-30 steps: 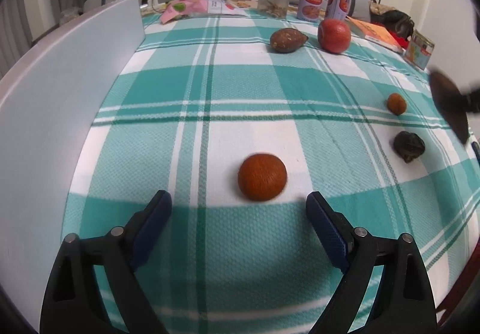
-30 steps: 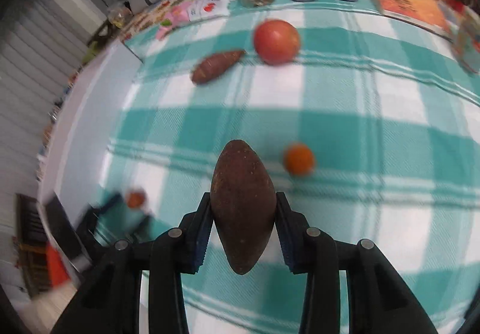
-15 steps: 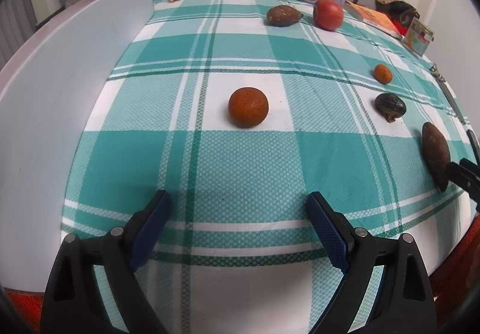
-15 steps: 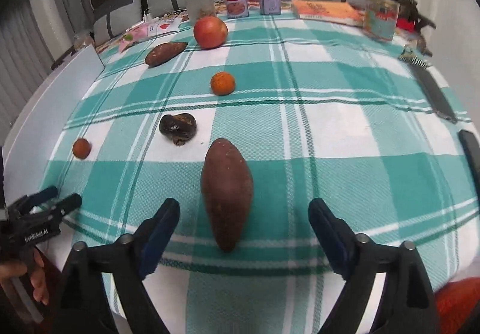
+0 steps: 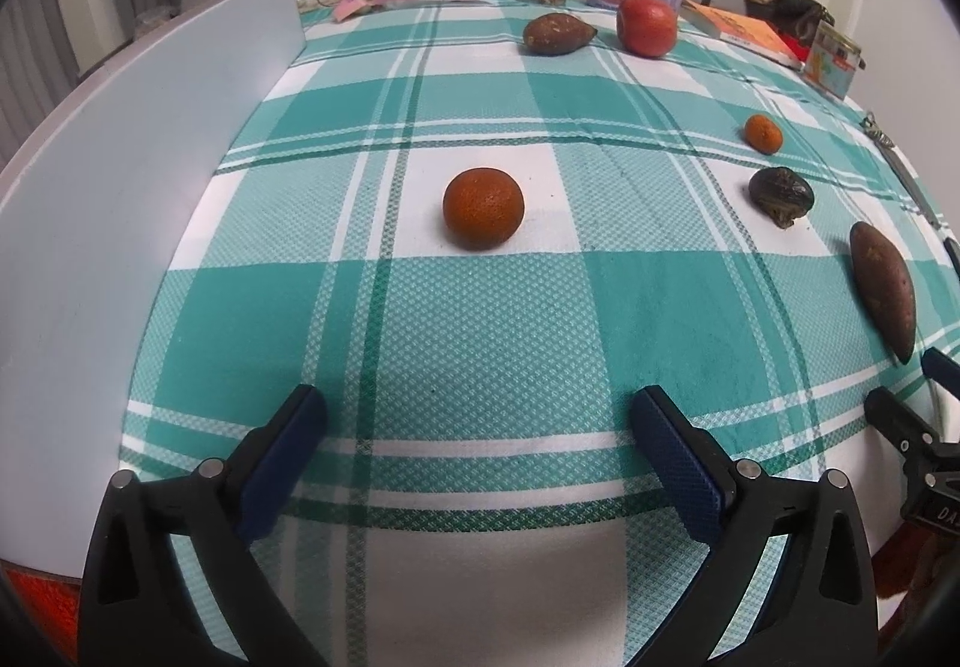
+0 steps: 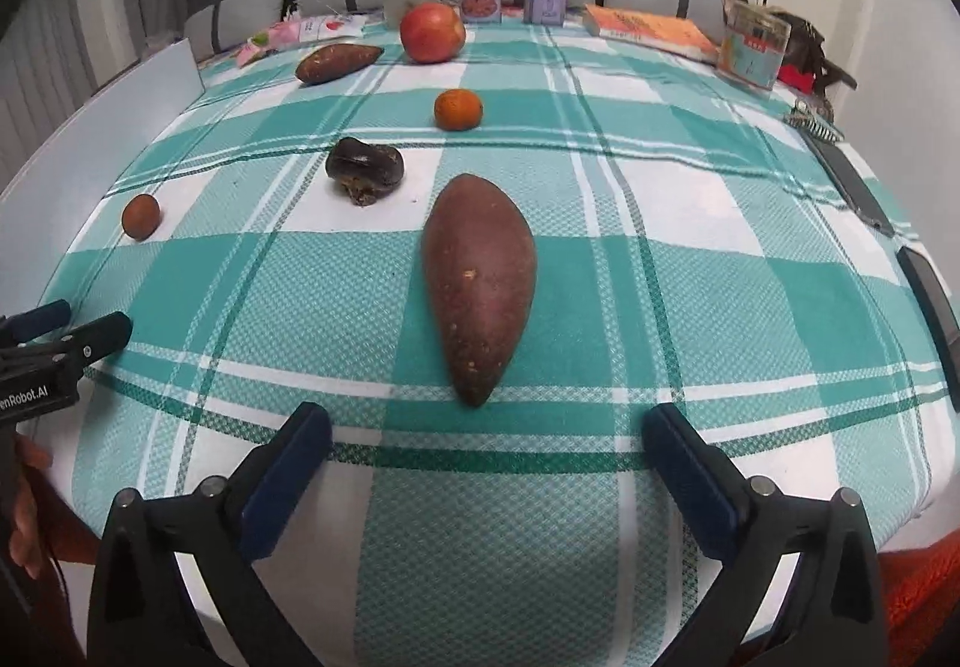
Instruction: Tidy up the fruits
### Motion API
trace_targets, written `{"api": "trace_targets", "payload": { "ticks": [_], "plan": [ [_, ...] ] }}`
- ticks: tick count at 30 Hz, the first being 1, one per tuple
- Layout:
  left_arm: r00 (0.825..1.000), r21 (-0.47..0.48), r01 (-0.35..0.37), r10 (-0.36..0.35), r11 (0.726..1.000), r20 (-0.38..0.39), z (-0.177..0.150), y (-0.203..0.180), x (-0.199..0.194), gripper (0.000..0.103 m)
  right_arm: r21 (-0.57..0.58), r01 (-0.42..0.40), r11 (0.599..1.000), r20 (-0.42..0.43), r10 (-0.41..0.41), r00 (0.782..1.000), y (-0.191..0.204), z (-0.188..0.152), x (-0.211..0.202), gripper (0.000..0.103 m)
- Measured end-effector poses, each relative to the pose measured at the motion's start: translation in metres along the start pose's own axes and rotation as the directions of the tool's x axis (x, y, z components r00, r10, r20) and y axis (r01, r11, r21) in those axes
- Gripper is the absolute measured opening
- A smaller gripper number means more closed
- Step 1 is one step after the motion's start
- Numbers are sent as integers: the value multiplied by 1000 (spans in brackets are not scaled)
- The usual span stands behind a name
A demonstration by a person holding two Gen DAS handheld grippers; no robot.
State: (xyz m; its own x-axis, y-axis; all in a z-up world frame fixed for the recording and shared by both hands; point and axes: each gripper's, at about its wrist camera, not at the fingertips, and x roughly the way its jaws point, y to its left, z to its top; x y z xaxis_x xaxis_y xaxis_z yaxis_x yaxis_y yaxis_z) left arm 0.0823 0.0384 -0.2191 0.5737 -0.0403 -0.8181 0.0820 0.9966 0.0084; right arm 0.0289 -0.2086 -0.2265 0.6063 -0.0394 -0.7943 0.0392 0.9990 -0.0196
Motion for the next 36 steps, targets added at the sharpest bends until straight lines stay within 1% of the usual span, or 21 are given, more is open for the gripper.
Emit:
{"api": "trace_targets", "payload": {
  "ticks": [4, 8, 14, 20, 22, 23, 24, 25, 26, 27, 28, 29, 30, 31, 32, 33, 34, 35, 36],
  "plan": [
    [1000, 5, -2, 2, 1000, 13, -1, 0, -1, 103, 1, -2, 1000, 50, 2, 999, 0, -4, -1, 103],
    [1000, 8, -12, 12, 1000, 16, -1, -1, -1, 103, -3, -3, 1000, 70, 3, 998, 1, -6, -2, 103],
    [1000, 7, -11, 11, 1000, 29, -3, -1, -2, 103, -5, -3, 1000, 79, 3, 997, 1, -6, -2, 103],
    [999, -3, -3, 3, 1000, 43, -5, 0, -2, 103, -2, -3, 1000, 61, 3, 998, 1, -5, -1, 103],
    [1000, 9, 11, -11, 1000, 15, 0, 2, 0, 103, -2, -4, 1000, 41, 4, 999, 1, -3, 0, 103],
    [999, 30, 28, -27, 999, -28, 7, 2, 3, 102, -5, -7, 1000, 23, 7, 1000, 1, -1, 1, 103],
    [993, 66, 63, -56, 996, -101, 18, 4, 7, 102, -17, -18, 1000, -17, 18, 1000, 0, 4, 2, 103],
    [986, 78, 91, -78, 993, -145, 26, 6, 9, 101, -28, -33, 999, -57, 31, 998, -1, 9, 3, 103],
    [980, 67, 128, -116, 989, -159, 36, 12, 8, 100, -33, -55, 998, -98, 52, 994, -3, 14, 5, 103],
    [976, 43, 171, -163, 984, -146, 49, 21, 3, 100, -20, -95, 995, -130, 91, 987, -9, 21, 5, 103],
    [967, 26, 217, -211, 976, -145, 62, 28, 0, 100, 16, -147, 989, -151, 148, 977, -18, 30, 4, 103],
    [959, 19, 242, -236, 970, -158, 72, 30, 0, 100, 58, -184, 981, -167, 191, 967, -28, 38, 4, 103],
    [946, 19, 268, -259, 963, -195, 86, 30, 3, 100, 108, -212, 971, -192, 230, 954, -40, 50, 5, 103],
    [940, 24, 278, -267, 960, -213, 93, 28, 5, 100, 162, -236, 958, -228, 268, 936, -51, 62, 7, 103],
    [935, 33, 287, -273, 957, -224, 101, 25, 8, 100, 206, -260, 943, -273, 310, 911, -59, 74, 12, 103],
    [935, 46, 284, -265, 958, -236, 107, 21, 13, 100, 236, -276, 932, -316, 342, 885, -63, 83, 16, 101],
    [937, 61, 261, -237, 964, -255, 112, 18, 19, 100, 254, -283, 925, -349, 360, 865, -65, 90, 19, 96],
    [939, 71, 234, -207, 970, -275, 114, 15, 25, 99, 268, -286, 920, -371, 372, 851, -67, 97, 22, 93],
    [938, 75, 217, -187, 973, -292, 114, 14, 31, 99, 278, -282, 918, -385, 375, 843, -69, 104, 23, 87]
  ]
}}
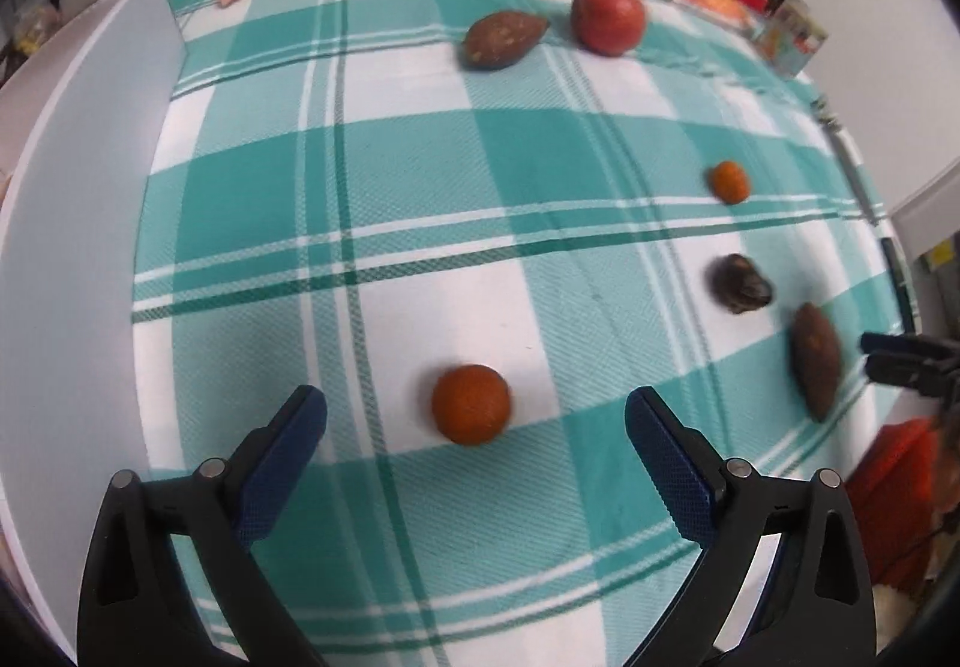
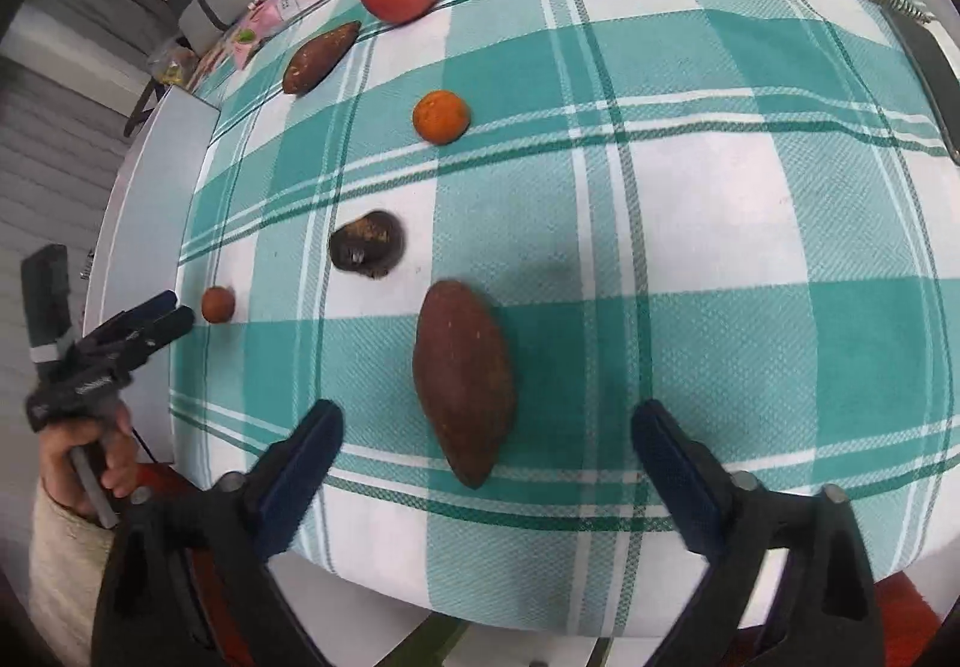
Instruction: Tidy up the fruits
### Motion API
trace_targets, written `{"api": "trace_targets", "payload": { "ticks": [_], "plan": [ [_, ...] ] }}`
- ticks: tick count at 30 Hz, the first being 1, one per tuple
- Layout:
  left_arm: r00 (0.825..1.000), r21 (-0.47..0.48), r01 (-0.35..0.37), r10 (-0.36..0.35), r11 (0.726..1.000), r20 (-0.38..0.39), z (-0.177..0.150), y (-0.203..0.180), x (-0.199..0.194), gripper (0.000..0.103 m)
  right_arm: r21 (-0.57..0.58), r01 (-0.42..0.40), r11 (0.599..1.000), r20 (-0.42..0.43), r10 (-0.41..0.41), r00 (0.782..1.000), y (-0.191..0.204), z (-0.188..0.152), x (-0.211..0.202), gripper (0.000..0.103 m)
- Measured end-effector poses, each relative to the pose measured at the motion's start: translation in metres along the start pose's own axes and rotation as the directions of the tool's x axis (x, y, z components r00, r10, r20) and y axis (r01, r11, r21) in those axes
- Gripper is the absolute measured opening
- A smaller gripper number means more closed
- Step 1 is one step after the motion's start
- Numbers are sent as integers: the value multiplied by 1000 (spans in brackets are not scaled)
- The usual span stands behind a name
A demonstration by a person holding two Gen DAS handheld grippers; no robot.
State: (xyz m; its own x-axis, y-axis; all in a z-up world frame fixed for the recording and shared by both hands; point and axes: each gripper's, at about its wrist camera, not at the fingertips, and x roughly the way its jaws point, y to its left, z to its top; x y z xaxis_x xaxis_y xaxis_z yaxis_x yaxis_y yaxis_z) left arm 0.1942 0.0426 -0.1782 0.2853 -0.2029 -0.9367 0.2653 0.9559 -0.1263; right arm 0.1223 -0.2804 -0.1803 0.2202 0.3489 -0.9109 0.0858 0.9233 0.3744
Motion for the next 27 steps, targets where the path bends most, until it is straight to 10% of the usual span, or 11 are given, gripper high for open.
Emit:
{"api": "trace_targets", "payload": {
  "ticks": [4, 9, 11, 19, 27],
  "plan": [
    [997, -38, 15, -18, 999, -81, 4, 1, 19, 52, 9, -3, 1000, -61, 3, 998, 9, 16, 0, 78],
    [997, -57, -21, 17, 998, -78, 4, -5, 27, 48, -46, 35, 998, -112, -40, 993, 30, 24, 12, 72],
    [997, -42, -38, 35, 998, -72, 6, -9, 26, 30, -71, 54, 996, -129, -63, 990, 37, 24, 22, 65],
    [999, -64, -12, 9, 998, -49, 2, -1, 19, 27, -121, 155, 981, -159, -173, 972, 41, 20, 48, 40],
    [975, -134, 191, -172, 972, 144, -7, 31, -87, 27, -130, -42, 991, -50, 36, 998, 81, 27, -23, 40]
  ]
}}
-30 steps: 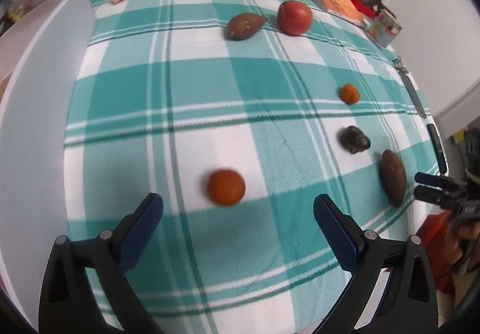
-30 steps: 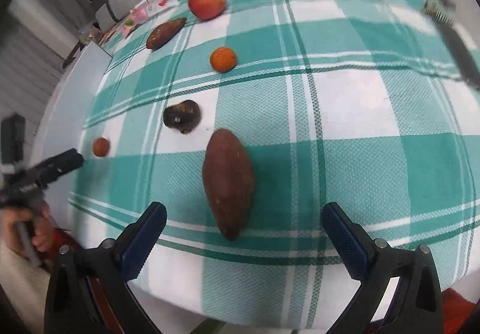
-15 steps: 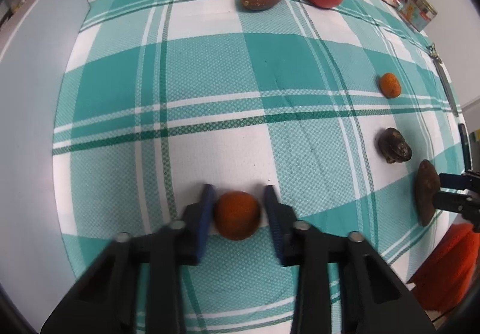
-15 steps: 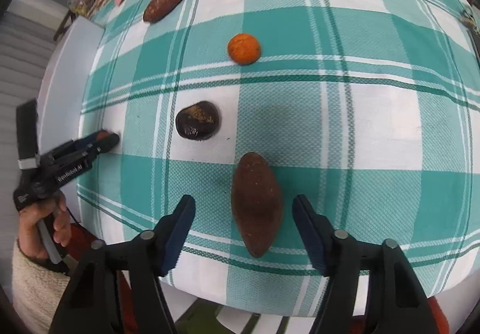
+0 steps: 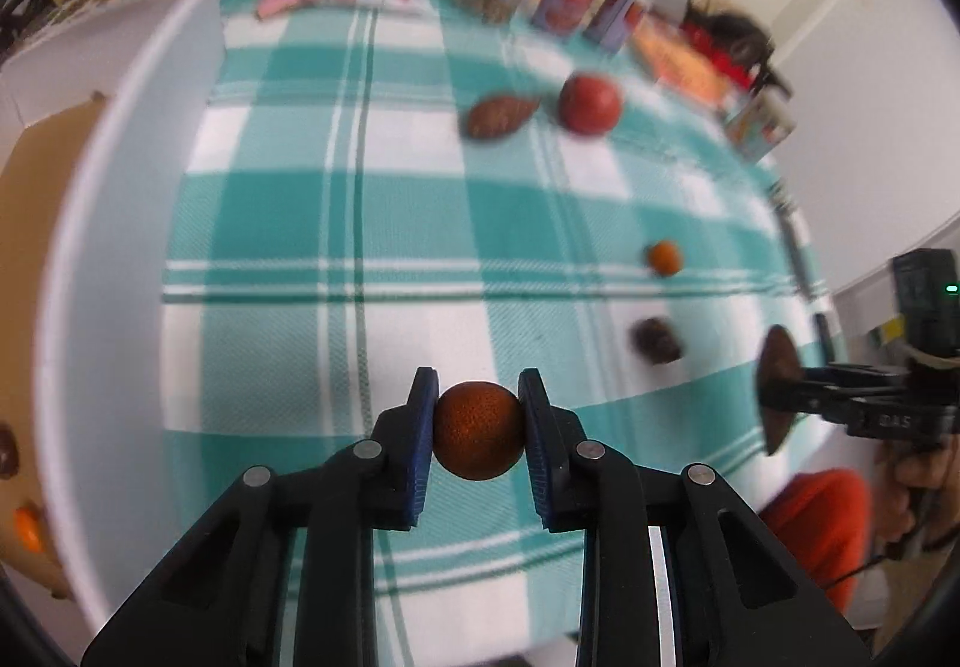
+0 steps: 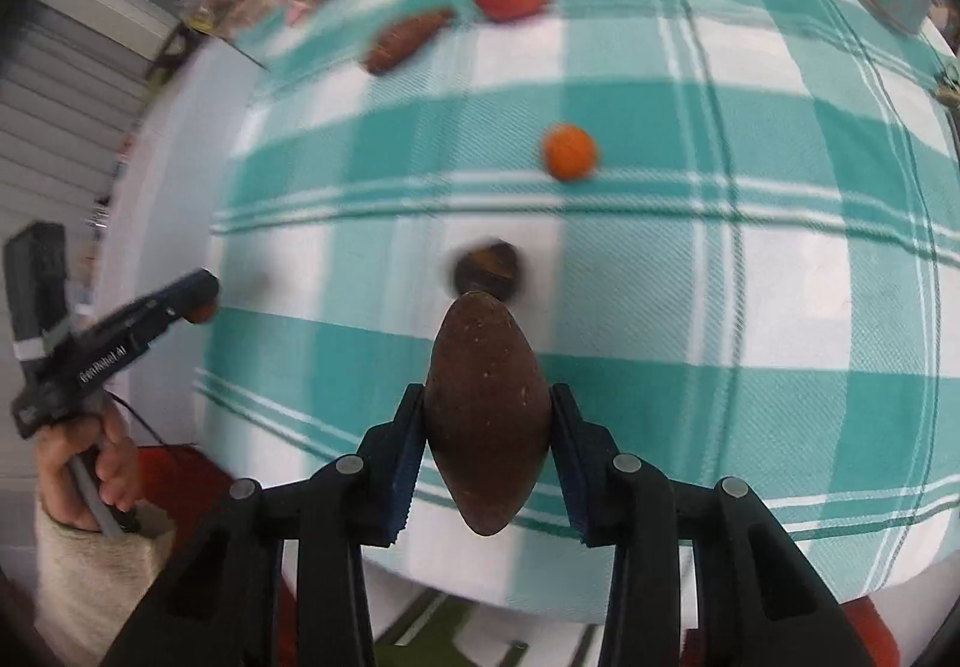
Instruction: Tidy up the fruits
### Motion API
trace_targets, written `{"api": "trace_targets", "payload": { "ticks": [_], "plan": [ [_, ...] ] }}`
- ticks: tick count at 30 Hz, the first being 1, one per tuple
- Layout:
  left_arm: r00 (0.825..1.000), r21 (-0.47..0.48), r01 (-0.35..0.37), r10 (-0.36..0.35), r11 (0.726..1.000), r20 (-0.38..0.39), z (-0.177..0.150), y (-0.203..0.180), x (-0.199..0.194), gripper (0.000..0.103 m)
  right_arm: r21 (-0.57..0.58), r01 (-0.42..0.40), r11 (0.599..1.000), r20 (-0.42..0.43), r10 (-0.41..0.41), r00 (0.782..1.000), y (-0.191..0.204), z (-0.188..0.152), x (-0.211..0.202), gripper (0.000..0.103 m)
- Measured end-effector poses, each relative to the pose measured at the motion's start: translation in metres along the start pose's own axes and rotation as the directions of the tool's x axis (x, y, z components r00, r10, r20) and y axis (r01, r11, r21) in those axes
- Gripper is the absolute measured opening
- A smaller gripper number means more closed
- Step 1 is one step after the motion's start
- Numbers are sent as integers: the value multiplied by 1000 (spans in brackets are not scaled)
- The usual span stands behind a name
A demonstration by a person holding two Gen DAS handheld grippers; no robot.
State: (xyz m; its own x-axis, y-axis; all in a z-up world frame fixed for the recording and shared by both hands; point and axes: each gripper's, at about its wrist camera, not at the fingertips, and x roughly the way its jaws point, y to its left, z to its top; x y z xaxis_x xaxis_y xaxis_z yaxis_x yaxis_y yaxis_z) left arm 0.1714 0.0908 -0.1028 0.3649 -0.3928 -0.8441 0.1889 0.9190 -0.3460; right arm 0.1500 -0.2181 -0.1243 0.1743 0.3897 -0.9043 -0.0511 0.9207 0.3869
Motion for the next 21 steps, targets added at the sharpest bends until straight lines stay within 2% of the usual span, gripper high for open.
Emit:
{"api": "trace_targets", "payload": {
  "ticks": [2, 4, 6, 8, 9, 12, 16, 21],
  "plan": [
    [997, -15, 35, -34, 999, 67, 8, 9, -42, 27, -45, -56, 997, 40, 58, 998, 32, 9, -21, 40],
    [990, -31, 30, -26, 999, 136, 15, 28, -86, 27, -124, -107, 987, 79, 117, 990, 78, 20, -41, 40],
    [982, -68, -2, 15, 998, 188, 19, 59, -127, 27, -211, -157, 965, 91, 179, 980, 133, 29, -52, 40],
    [976, -107, -47, 69, 993, 205, 19, 89, -148, 27, -295, -197, 935, 77, 228, 971, 187, 34, -53, 40],
    [971, -133, -96, 122, 986, 204, 16, 109, -157, 27, -328, -215, 920, 64, 248, 967, 212, 35, -48, 40],
    [961, -197, -191, 224, 962, 161, -1, 155, -156, 27, -421, -269, 866, 7, 299, 954, 289, 34, -17, 40],
    [950, -282, -272, 304, 920, 74, -35, 212, -137, 27, -515, -274, 813, -57, 286, 956, 361, 23, 35, 40],
    [930, -387, -344, 369, 855, -12, -65, 272, -117, 27, -653, -167, 739, -103, 132, 986, 425, 9, 118, 40]
  ]
}}
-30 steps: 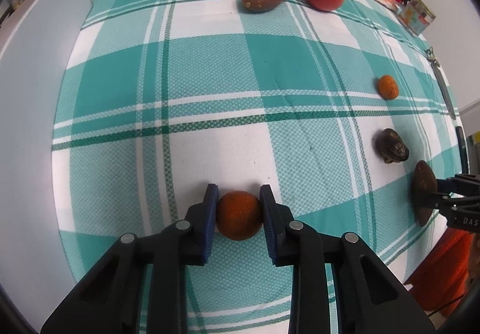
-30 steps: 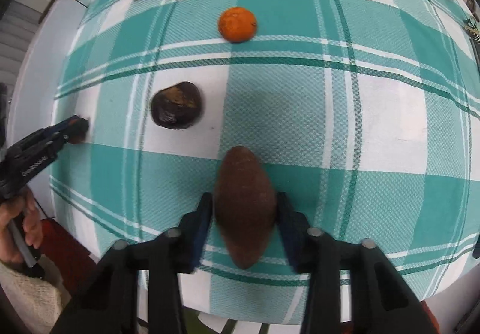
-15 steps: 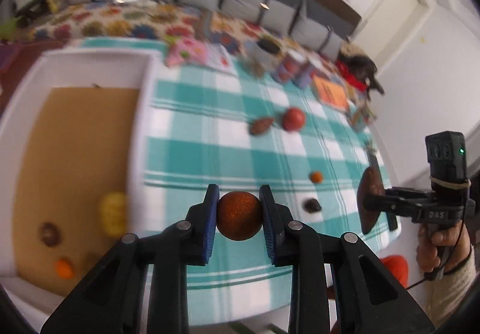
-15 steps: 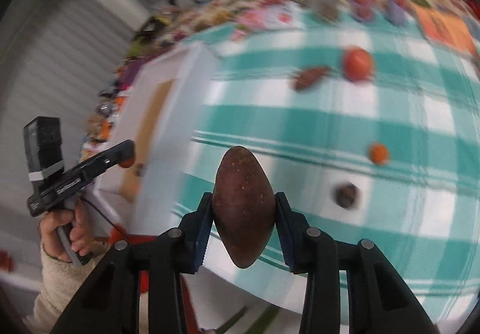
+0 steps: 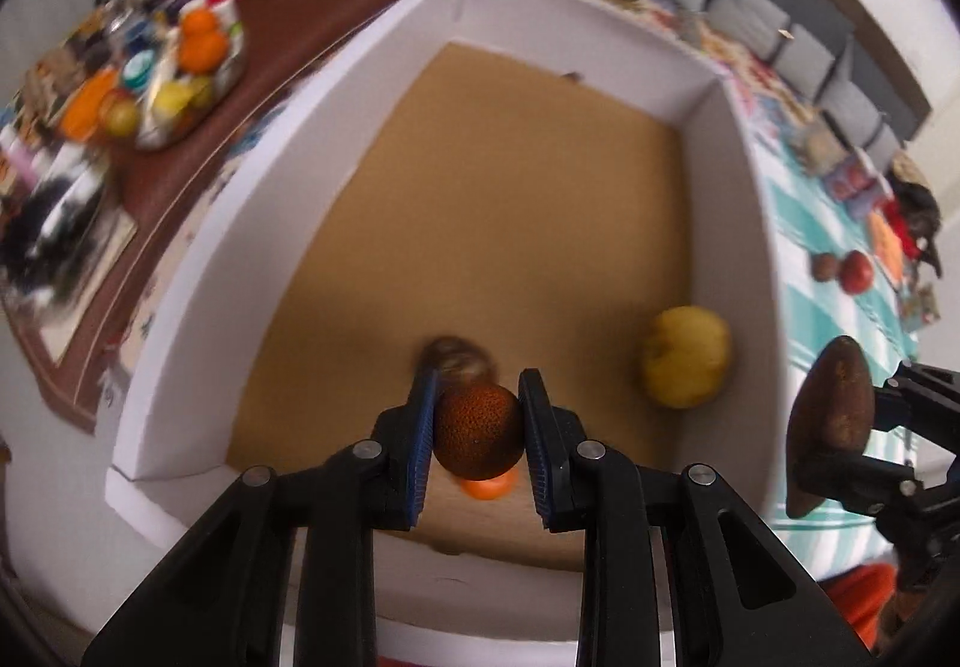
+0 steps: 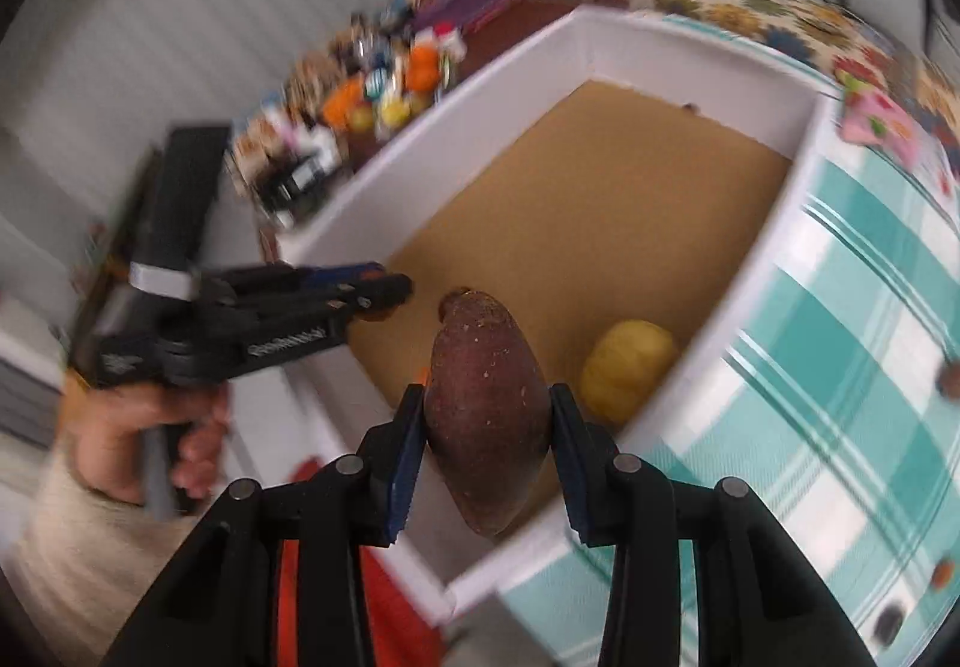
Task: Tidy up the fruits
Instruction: 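Carry the orange fruit and sweet potato into the white box and open both tools, then return both tools over the plaid cloth toward the remaining fruits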
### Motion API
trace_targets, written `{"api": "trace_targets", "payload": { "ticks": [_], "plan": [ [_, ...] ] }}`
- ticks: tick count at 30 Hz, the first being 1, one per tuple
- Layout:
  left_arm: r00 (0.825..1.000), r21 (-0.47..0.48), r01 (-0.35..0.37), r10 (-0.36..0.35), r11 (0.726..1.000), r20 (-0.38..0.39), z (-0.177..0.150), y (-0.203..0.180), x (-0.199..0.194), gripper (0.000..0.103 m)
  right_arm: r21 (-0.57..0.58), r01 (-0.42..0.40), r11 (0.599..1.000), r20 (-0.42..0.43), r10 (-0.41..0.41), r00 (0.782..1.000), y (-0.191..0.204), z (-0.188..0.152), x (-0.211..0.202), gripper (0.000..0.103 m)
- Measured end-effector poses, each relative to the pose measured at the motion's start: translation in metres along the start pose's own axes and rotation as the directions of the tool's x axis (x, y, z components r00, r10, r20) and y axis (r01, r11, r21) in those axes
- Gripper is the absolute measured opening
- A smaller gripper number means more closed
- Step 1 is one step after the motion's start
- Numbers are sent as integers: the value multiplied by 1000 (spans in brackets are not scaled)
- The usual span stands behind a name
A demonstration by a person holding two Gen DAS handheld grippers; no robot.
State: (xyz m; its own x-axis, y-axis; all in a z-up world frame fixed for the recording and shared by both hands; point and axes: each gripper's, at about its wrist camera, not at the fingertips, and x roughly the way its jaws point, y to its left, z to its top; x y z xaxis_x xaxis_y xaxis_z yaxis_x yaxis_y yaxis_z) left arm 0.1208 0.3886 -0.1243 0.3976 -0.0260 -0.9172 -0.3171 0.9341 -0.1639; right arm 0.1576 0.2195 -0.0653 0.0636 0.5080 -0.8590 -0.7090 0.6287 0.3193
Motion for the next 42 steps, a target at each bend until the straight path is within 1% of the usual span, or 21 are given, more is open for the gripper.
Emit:
{"api": "trace_targets", "payload": {
  "ticks": [3, 7, 9, 10, 11, 13, 15, 17, 19, 20, 22, 24, 26, 27, 29, 31, 33, 36, 38, 39, 42],
  "plan": [
    [999, -24, -23, 23, 999, -27, -4, 14, 14, 28, -75, 75, 994, -58, -79, 995, 8, 10, 45, 40],
    [998, -12, -53, 52, 999, -39, -9, 20, 23, 30, -135, 127, 983, -105, -141, 984, 11, 12, 80, 40],
    [997, -5, -77, 77, 997, -26, -11, 19, 23, 40, -145, 148, 978, -115, -166, 979, 8, 10, 89, 41],
    [996, -5, -91, 90, 996, -17, -11, 19, 21, 57, -145, 162, 976, -107, -179, 978, 5, 9, 92, 44],
    [995, -7, -102, 102, 995, 2, -12, 19, 17, 67, -143, 173, 974, -101, -188, 977, 4, 10, 92, 48],
    [993, -10, -103, 103, 995, 57, -11, 16, 4, 68, -119, 173, 978, -73, -182, 981, -1, 13, 81, 60],
    [991, -16, -69, 70, 998, 114, -11, 8, -14, 68, -91, 156, 983, -20, -159, 987, -6, 11, 59, 62],
    [984, -15, -29, 31, 999, 173, -10, -6, -34, 70, -72, 145, 987, 49, -142, 989, -12, 8, 30, 68],
    [971, 6, 9, -11, 1000, 237, -10, -28, -52, 75, -60, 162, 985, 128, -153, 980, -21, -1, -9, 85],
    [963, 25, 33, -39, 999, 266, -12, -45, -62, 76, -53, 174, 983, 165, -163, 973, -25, -7, -27, 88],
    [948, 71, 87, -104, 994, 301, -18, -76, -76, 77, -28, 204, 979, 237, -191, 953, -39, -28, -65, 96],
    [934, 121, 131, -163, 984, 317, -26, -109, -82, 80, 10, 253, 968, 296, -244, 923, -58, -57, -99, 98],
    [920, 188, 175, -229, 966, 319, -44, -150, -81, 82, 61, 310, 949, 339, -312, 888, -82, -92, -122, 99],
    [915, 215, 189, -252, 958, 316, -52, -167, -78, 82, 99, 344, 934, 353, -357, 865, -97, -113, -133, 99],
    [911, 266, 200, -279, 943, 303, -72, -206, -65, 85, 178, 389, 904, 361, -428, 829, -124, -153, -145, 99],
    [920, 306, 199, -285, 931, 269, -96, -242, -40, 85, 274, 437, 857, 340, -511, 790, -156, -203, -152, 99],
    [933, 336, 198, -282, 921, 224, -121, -273, -6, 85, 368, 482, 795, 284, -590, 756, -189, -253, -148, 99],
    [959, 386, 150, -229, 910, 167, -156, -304, 42, 85, 472, 514, 717, 190, -652, 735, -226, -316, -133, 99],
    [973, 412, 109, -182, 904, 141, -171, -317, 63, 85, 516, 523, 678, 147, -671, 726, -241, -345, -122, 99],
    [976, 428, 91, -166, 899, 141, -177, -321, 70, 85, 532, 523, 666, 139, -679, 721, -246, -359, -120, 99],
    [979, 458, 46, -130, 888, 154, -187, -329, 83, 86, 560, 529, 638, 120, -694, 710, -261, -380, -118, 99]
  ]
}}
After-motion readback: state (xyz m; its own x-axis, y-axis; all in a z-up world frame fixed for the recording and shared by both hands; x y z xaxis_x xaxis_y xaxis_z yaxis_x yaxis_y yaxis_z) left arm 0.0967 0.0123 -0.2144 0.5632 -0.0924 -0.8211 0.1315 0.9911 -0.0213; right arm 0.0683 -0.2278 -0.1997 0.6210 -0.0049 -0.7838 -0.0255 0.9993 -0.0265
